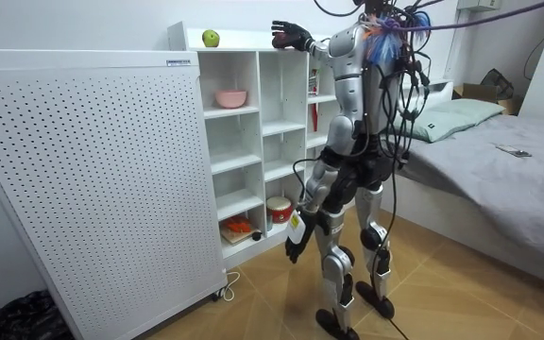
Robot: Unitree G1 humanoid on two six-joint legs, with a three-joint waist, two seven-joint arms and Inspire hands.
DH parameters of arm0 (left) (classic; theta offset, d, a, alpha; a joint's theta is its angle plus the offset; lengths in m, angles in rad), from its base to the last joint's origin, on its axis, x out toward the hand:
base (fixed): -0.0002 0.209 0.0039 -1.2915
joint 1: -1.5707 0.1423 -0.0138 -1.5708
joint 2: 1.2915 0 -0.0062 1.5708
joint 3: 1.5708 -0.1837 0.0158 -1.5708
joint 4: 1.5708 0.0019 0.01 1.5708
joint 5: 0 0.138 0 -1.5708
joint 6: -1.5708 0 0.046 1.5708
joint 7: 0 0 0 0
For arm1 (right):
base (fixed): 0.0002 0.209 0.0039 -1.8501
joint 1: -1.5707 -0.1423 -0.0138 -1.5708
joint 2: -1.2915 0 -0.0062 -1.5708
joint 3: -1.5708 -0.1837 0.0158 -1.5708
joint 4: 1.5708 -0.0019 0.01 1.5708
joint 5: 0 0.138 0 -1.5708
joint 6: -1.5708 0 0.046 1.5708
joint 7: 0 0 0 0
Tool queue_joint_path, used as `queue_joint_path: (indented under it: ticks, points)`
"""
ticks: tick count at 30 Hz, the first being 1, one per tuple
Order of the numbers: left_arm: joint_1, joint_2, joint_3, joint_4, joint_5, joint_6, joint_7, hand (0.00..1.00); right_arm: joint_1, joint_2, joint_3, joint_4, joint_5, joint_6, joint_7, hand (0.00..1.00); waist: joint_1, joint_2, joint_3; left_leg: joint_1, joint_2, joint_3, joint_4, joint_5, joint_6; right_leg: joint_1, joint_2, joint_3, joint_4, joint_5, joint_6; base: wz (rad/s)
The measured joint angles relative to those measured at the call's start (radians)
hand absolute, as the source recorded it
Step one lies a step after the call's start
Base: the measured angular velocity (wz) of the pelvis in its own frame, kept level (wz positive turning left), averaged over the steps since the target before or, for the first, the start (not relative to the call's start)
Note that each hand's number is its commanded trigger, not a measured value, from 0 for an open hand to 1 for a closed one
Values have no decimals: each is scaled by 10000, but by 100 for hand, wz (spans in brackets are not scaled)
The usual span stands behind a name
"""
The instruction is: Arrange fruit in the closet
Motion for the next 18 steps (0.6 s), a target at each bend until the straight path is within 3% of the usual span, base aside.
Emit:
queue_joint_path:
  ticks: [5, 18]
  points:
    - [-28, 0, -5, -2, 1, 258, 4, 0, -206, -138, 202, 493, 23, -5, 180, 100, 9, 52, -25, 39, 0, 9, 37, 1, -1, 62, 0, 44, 1, 0, -1, 0]
    - [-189, 2, -6, -2, 0, 461, 64, 0, -545, -155, 192, 941, -6, -5, 519, 100, -33, 163, -35, 5, 1, 118, 187, 2, -3, 61, 1, 232, 7, 2, -4, -1]
